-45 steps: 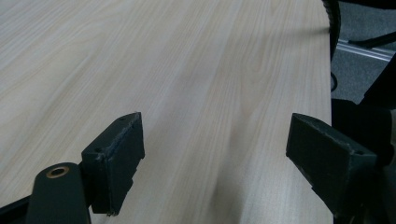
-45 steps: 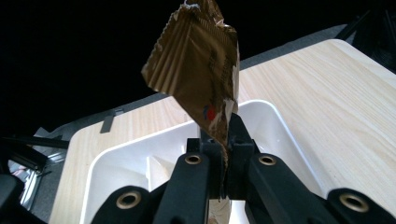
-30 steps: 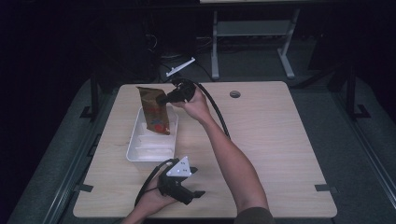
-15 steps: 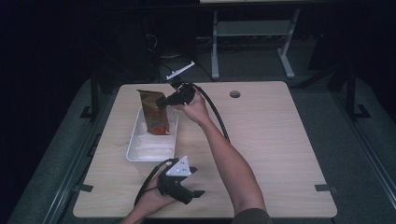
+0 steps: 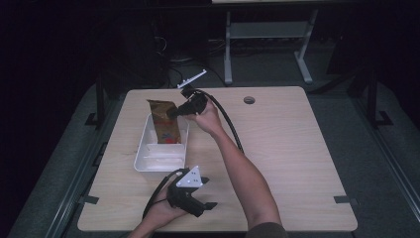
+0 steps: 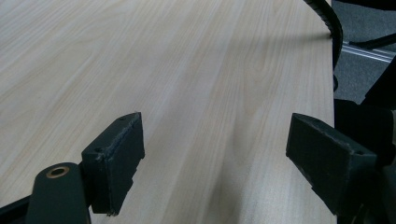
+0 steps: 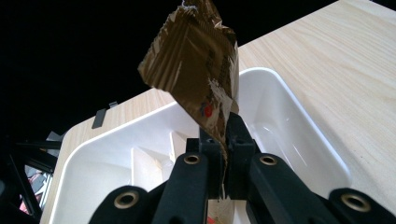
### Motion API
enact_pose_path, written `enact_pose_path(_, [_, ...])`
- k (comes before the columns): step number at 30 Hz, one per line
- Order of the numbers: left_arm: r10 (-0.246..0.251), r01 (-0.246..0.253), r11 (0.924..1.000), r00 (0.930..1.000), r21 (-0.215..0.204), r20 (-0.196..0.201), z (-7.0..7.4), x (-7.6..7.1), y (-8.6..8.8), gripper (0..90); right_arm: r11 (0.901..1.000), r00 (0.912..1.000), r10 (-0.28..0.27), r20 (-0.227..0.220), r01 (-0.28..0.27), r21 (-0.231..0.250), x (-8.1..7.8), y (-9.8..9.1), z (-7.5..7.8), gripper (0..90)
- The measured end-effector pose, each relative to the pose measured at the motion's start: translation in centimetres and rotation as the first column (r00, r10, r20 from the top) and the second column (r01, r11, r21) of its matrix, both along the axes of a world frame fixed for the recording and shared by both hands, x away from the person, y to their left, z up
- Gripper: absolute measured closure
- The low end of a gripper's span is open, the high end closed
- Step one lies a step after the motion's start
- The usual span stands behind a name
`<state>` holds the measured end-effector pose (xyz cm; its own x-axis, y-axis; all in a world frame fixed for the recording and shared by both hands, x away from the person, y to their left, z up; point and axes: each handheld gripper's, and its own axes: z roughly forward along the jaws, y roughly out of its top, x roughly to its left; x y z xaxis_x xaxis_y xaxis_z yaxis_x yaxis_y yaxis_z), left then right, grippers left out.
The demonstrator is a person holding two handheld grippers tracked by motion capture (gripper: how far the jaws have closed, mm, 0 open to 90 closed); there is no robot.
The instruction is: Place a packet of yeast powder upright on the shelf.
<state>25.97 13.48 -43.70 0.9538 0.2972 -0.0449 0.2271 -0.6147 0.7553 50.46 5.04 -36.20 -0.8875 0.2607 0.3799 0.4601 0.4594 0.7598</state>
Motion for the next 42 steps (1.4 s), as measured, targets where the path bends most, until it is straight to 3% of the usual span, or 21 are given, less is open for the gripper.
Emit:
enact_pose_path(18, [-0.005, 0.004, 1.0000, 1.0000, -0.001, -0.008, 0.0, 0.1, 0.0, 18.7, 0.9997, 0.9979, -0.023, -0.060, 0.023, -0.008, 0.6, -0.3, -1.8, 82.2])
enact_pose_path(25, [-0.011, 0.011, 0.9999, 0.9999, 0.003, -0.006, 0.0, 0.0, -0.1, 18.7, 0.9983, 0.9966, -0.054, -0.061, 0.053, -0.026, 0.6, -0.7, -2.2, 70.9])
enact_pose_path(33, [-0.007, 0.007, 1.0000, 0.9999, -0.003, -0.010, 0.0, 0.0, -0.1, 18.7, 0.9951, 0.9925, -0.099, -0.071, 0.099, -0.006, 0.7, -1.6, -2.0, 53.3])
enact_pose_path(42, [-0.006, 0.006, 0.9999, 0.9999, -0.010, -0.013, 0.0, 0.1, 0.0, 18.7, 0.9925, 0.9892, -0.119, -0.086, 0.121, 0.018, 0.4, -3.7, -1.9, 49.1])
